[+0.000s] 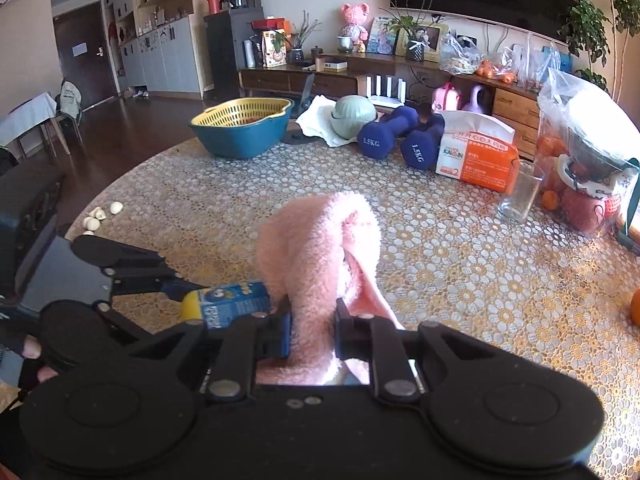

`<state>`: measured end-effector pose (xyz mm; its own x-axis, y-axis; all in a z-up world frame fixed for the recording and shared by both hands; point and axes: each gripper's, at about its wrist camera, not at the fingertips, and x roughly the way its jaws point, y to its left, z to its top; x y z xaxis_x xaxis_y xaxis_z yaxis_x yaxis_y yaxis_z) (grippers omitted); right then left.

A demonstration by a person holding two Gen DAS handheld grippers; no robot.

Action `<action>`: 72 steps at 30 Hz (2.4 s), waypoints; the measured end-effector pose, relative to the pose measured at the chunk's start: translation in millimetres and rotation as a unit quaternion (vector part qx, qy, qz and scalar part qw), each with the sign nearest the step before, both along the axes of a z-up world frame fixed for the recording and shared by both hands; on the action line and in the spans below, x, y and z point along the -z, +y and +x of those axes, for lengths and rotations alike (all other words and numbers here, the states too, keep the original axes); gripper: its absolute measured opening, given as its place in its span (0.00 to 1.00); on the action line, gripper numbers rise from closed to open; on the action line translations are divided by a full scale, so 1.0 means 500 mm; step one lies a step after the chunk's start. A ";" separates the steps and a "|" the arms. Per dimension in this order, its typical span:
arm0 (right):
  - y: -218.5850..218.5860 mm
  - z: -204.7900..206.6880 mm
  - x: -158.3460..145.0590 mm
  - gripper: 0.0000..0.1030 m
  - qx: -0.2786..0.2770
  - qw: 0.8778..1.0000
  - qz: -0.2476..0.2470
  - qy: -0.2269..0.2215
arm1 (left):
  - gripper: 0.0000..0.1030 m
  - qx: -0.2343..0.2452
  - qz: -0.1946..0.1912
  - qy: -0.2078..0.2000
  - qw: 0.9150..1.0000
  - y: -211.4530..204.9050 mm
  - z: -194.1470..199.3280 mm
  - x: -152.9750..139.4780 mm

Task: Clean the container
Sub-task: 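Wipe the towel along the jar body with the right tool, then drape the towel over the jar and rub with the right tool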

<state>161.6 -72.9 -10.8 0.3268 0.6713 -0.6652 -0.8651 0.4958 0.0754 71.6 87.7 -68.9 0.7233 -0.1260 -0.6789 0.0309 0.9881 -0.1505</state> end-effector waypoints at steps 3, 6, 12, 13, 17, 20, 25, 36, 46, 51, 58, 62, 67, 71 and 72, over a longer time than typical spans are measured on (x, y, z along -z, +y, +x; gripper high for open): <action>0.001 -0.031 -0.019 0.16 -0.023 1.000 0.015 0.000 | 0.62 0.000 0.002 0.000 1.000 -0.002 0.000 0.000; 0.007 -0.058 -0.034 0.16 -0.058 0.998 0.018 -0.001 | 0.62 0.000 0.002 0.000 1.000 -0.002 0.000 0.000; 0.040 -0.078 -0.020 0.17 -0.097 0.995 -0.008 -0.006 | 0.62 -0.002 0.005 0.004 1.000 -0.006 -0.002 0.001; 0.044 -0.074 -0.015 0.17 -0.098 0.995 -0.012 -0.005 | 0.62 -0.003 0.002 0.004 1.000 -0.004 -0.001 0.001; 0.060 -0.061 -0.003 0.17 -0.094 0.995 -0.027 -0.023 | 0.61 -0.004 -0.006 0.003 1.000 0.003 -0.001 -0.001; 0.064 -0.043 0.004 0.17 -0.083 0.995 -0.035 -0.034 | 0.61 -0.005 -0.009 0.000 1.000 0.005 -0.001 -0.003; 0.071 -0.005 0.015 0.17 -0.058 0.996 -0.050 -0.047 | 0.61 -0.006 -0.014 -0.005 1.000 0.011 -0.002 -0.006; 0.066 0.065 0.060 0.17 -0.008 0.999 -0.054 0.003 | 0.61 -0.008 -0.012 0.008 1.000 0.025 -0.023 0.017; 0.059 0.036 0.070 0.16 -0.004 0.997 -0.072 -0.017 | 0.65 -0.009 0.013 0.002 1.000 0.017 -0.030 0.019; 0.044 0.020 0.047 0.16 -0.004 0.998 -0.063 -0.023 | 0.74 -0.011 0.098 -0.013 0.995 -0.014 -0.044 0.015; 0.046 0.001 0.038 0.16 -0.008 0.998 -0.060 -0.029 | 0.76 0.026 0.203 -0.051 0.978 -0.068 -0.084 0.008; 0.048 0.001 0.040 0.16 -0.005 0.998 -0.059 -0.026 | 0.76 0.036 0.223 -0.048 0.973 -0.083 -0.086 0.020; 0.048 0.001 0.043 0.16 -0.003 0.998 -0.060 -0.025 | 0.76 0.033 0.240 -0.054 0.969 -0.088 -0.076 0.036; 0.048 0.002 0.044 0.16 -0.001 0.998 -0.058 -0.023 | 0.66 0.027 0.237 -0.054 0.970 -0.082 -0.070 0.042; 0.048 0.003 0.044 0.16 0.000 0.998 -0.057 -0.022 | 0.63 0.026 0.233 -0.052 0.971 -0.079 -0.068 0.042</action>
<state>163.1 -49.2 -32.6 0.3567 0.5916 -0.7230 -0.8666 0.4985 -0.0197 37.7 48.3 -90.0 0.7914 0.1403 -0.5949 0.0730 0.9446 0.3199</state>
